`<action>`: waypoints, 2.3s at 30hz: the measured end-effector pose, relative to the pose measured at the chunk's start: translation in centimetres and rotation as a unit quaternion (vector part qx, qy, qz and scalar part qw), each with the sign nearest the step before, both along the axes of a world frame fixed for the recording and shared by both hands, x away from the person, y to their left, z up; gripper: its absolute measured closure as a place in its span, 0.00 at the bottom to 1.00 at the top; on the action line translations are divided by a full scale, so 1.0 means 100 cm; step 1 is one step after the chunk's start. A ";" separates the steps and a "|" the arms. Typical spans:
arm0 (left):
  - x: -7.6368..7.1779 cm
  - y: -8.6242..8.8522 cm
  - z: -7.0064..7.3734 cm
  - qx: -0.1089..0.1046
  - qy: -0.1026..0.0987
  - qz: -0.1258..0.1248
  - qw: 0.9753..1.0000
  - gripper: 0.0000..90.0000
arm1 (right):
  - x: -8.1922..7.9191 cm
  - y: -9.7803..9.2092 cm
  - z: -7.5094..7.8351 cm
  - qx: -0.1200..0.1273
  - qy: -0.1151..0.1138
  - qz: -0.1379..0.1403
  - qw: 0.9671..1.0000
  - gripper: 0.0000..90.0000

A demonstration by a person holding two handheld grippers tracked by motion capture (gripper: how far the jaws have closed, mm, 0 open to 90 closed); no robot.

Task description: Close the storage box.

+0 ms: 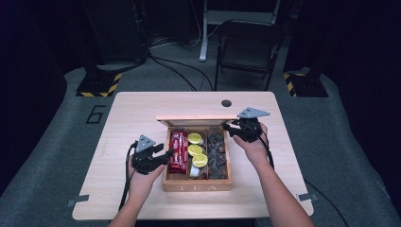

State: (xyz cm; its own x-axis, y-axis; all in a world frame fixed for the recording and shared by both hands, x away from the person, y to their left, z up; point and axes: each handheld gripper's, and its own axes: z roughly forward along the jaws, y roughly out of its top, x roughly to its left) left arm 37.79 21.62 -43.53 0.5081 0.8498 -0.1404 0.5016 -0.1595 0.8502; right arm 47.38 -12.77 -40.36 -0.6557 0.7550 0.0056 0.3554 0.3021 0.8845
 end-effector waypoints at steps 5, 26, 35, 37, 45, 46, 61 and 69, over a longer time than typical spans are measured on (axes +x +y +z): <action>0.008 -0.010 -0.009 -0.004 0.004 0.010 1.000 0.58 | 0.000 0.000 0.000 0.001 -0.001 -0.001 1.000 0.66; 0.042 -0.030 -0.029 0.014 0.035 0.043 0.998 0.64 | 0.001 -0.001 -0.001 0.004 -0.005 0.002 1.000 0.66; 0.042 -0.035 -0.030 0.037 0.037 0.056 0.997 0.71 | 0.001 -0.001 -0.001 0.004 -0.005 0.002 1.000 0.66; 0.042 -0.035 -0.030 0.038 0.036 0.059 0.997 0.74 | 0.001 -0.001 -0.001 0.004 -0.005 0.002 1.000 0.66; 0.040 -0.034 -0.026 0.048 0.027 0.063 0.996 0.90 | 0.001 -0.001 -0.001 0.004 -0.005 0.002 1.000 0.65; 0.040 -0.034 -0.026 0.051 0.025 0.063 0.996 0.91 | 0.001 -0.001 -0.001 0.004 -0.005 0.002 1.000 0.65; 0.035 -0.025 -0.017 0.032 0.009 0.073 0.997 0.94 | 0.001 -0.001 -0.001 0.006 -0.004 0.001 1.000 0.66; 0.030 -0.020 -0.013 0.024 0.012 0.065 0.998 0.94 | 0.002 -0.001 -0.001 0.006 -0.004 0.001 1.000 0.65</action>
State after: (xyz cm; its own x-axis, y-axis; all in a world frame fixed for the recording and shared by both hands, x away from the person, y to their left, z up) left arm 40.80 19.61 -44.85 0.3903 0.9143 -0.1079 0.5405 -0.1327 0.8308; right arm 47.54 -12.84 -40.42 -0.6576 0.7533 0.0098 0.3483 0.2924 0.8906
